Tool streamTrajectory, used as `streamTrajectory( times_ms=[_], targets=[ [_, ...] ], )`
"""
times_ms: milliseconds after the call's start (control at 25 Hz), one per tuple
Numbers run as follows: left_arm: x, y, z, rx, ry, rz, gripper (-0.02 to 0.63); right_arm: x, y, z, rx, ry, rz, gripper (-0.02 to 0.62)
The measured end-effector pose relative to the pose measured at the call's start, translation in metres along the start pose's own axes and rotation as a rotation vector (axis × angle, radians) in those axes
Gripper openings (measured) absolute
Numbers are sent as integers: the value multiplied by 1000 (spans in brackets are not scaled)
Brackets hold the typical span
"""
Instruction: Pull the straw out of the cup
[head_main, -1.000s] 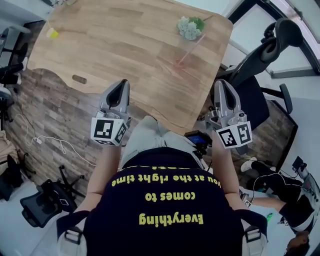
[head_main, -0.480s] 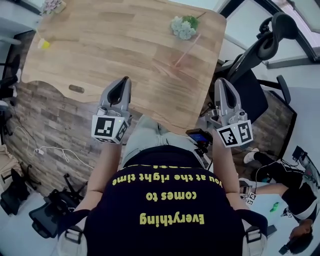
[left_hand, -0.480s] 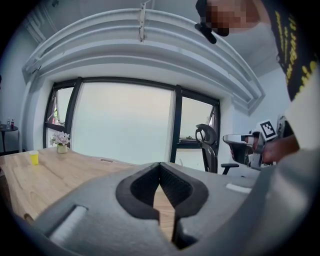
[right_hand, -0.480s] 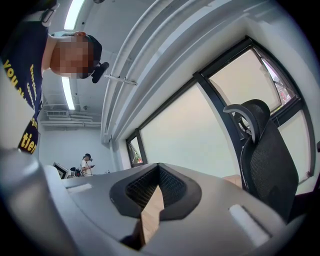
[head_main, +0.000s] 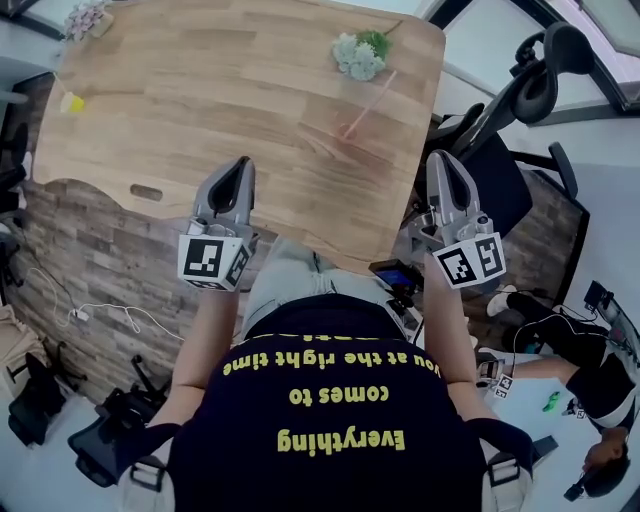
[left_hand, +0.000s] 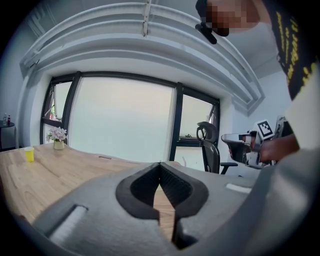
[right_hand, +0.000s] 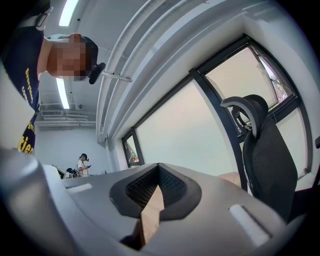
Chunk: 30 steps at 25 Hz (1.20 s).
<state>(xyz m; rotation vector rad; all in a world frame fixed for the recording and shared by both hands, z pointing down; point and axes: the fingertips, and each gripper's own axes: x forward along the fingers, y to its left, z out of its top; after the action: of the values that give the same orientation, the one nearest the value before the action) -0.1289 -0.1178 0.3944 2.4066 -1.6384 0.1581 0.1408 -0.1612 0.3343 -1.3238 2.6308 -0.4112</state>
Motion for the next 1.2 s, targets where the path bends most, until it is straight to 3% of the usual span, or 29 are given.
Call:
streamTrajectory(
  times_ms=[840,1200],
  targets=[
    [26,25,-24,-42,72,16,0,55,-33,-48,49,111,12,8],
    [40,33,-33,-51,96,21,0,81,-46,-79,70,182,22,49]
  ],
)
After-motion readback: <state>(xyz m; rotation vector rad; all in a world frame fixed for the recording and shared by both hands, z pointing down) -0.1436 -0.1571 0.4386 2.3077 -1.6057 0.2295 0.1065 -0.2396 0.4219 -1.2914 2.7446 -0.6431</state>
